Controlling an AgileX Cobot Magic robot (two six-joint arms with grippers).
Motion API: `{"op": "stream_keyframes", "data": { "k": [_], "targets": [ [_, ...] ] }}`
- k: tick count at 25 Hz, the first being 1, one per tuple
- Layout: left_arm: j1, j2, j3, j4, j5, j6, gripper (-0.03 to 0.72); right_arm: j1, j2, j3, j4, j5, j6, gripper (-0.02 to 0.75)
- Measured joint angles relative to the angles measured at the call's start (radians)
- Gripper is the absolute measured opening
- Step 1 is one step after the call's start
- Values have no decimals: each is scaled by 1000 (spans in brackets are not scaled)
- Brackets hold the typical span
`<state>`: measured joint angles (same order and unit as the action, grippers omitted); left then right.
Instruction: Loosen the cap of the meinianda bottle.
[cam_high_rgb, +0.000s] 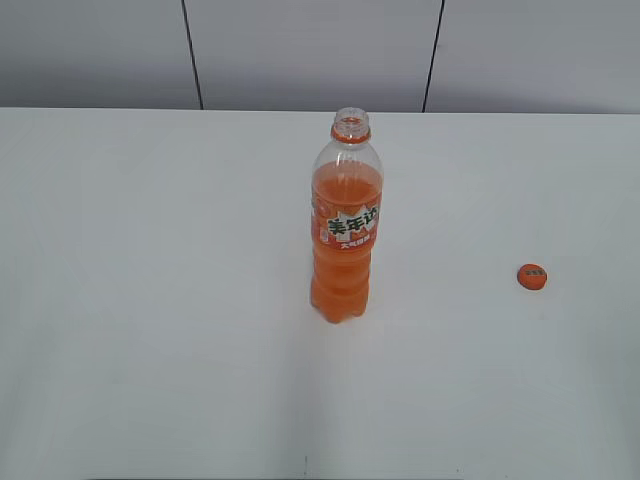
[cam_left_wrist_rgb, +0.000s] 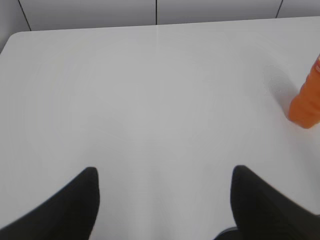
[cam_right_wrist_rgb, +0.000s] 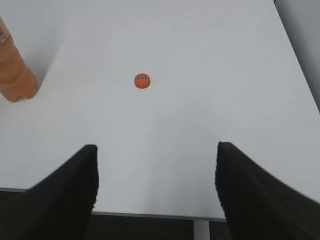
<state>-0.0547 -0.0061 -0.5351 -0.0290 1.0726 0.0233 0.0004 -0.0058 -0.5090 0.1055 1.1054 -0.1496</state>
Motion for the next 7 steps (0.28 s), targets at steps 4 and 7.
{"op": "stream_keyframes", "data": {
  "k": [4,7],
  "targets": [
    [0,0,0,0,0,0,499,0,0,0,0,0,0,547],
    [0,0,0,0,0,0,499,0,0,0,0,0,0,547]
  ]
}}
